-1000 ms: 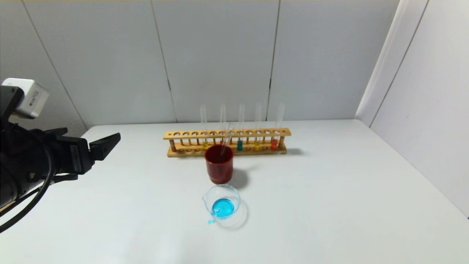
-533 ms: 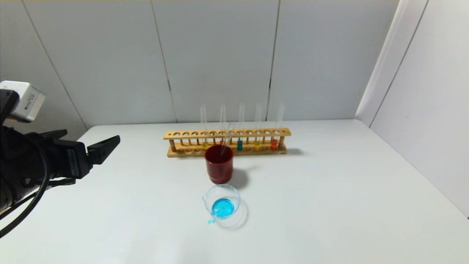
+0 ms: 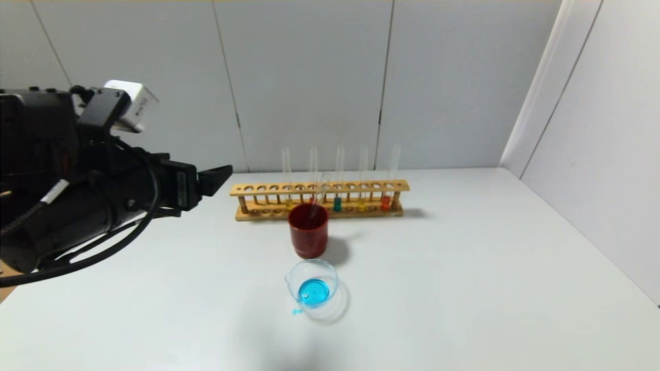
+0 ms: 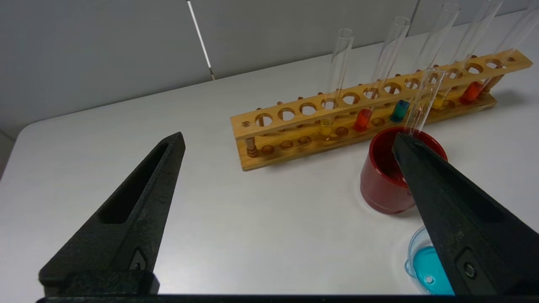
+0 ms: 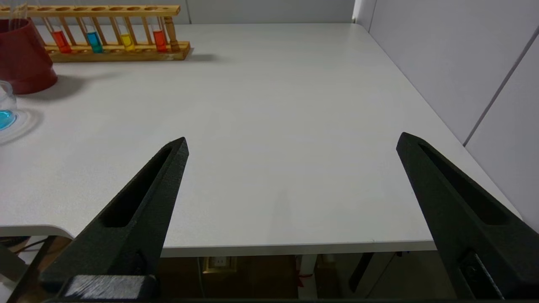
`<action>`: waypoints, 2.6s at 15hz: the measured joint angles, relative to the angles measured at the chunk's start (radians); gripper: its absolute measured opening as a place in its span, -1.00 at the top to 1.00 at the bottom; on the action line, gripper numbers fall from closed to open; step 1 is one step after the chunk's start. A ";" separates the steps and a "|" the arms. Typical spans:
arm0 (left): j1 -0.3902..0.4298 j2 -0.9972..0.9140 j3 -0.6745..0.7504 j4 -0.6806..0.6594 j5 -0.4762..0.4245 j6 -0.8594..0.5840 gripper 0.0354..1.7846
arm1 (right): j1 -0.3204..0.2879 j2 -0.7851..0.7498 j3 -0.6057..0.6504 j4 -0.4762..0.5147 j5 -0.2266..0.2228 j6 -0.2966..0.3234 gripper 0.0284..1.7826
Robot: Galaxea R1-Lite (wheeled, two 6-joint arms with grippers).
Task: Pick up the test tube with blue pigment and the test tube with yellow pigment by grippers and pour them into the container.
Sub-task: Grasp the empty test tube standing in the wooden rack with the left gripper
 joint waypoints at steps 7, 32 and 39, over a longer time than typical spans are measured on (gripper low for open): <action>-0.020 0.257 -0.150 -0.057 0.001 -0.004 -0.94 | 0.000 0.000 0.000 0.000 0.000 0.000 -0.95; -0.013 0.659 -0.457 -0.094 0.003 -0.023 -0.94 | 0.000 0.000 0.000 0.000 0.000 0.000 -0.95; -0.013 0.681 -0.468 -0.094 0.000 -0.042 -0.94 | 0.000 0.000 0.000 0.000 0.000 0.000 -0.95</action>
